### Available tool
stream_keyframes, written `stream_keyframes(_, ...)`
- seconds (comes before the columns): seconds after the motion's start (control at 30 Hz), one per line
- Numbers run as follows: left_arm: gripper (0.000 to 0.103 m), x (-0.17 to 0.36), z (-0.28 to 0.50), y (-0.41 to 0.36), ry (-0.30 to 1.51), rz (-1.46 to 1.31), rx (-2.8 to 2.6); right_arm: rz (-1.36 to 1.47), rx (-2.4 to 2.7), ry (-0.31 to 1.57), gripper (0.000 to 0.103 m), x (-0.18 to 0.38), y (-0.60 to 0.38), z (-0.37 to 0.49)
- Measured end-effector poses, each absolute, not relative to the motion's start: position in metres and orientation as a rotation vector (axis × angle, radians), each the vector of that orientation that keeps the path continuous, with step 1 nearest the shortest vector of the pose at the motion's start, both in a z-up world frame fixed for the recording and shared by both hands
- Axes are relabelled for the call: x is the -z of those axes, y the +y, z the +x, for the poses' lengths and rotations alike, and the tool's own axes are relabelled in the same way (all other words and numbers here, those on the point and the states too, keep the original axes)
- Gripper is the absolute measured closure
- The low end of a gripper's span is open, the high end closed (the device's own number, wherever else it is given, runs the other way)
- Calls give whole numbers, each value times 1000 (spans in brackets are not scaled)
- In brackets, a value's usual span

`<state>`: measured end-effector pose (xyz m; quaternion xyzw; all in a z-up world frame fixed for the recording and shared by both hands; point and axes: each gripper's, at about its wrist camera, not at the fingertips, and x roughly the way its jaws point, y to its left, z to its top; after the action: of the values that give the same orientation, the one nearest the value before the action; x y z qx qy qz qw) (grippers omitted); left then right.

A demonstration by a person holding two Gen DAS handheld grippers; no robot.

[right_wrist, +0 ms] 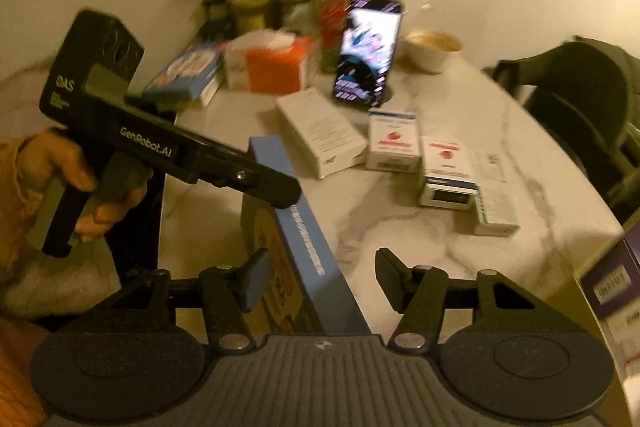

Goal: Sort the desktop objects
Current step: 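Lift the blue fever-patch box upright with the right gripper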

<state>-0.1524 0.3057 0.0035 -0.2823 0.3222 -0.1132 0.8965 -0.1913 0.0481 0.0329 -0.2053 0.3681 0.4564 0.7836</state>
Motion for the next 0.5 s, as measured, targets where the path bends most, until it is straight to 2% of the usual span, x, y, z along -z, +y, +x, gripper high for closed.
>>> stream_keyframes(0.1, 18, -3, -153, 307, 663, -593, 235, -513, -1009, 834, 53, -29, 65, -186)
stream_keyframes(0.23, 19, -1, -153, 310, 660, -615, 236, -585, -1037, 878, 59, -23, 80, -182)
stream_keyframes(0.5, 19, 1, -151, 315, 659, -668, 230, -636, -1054, 905, 60, -17, 91, -180)
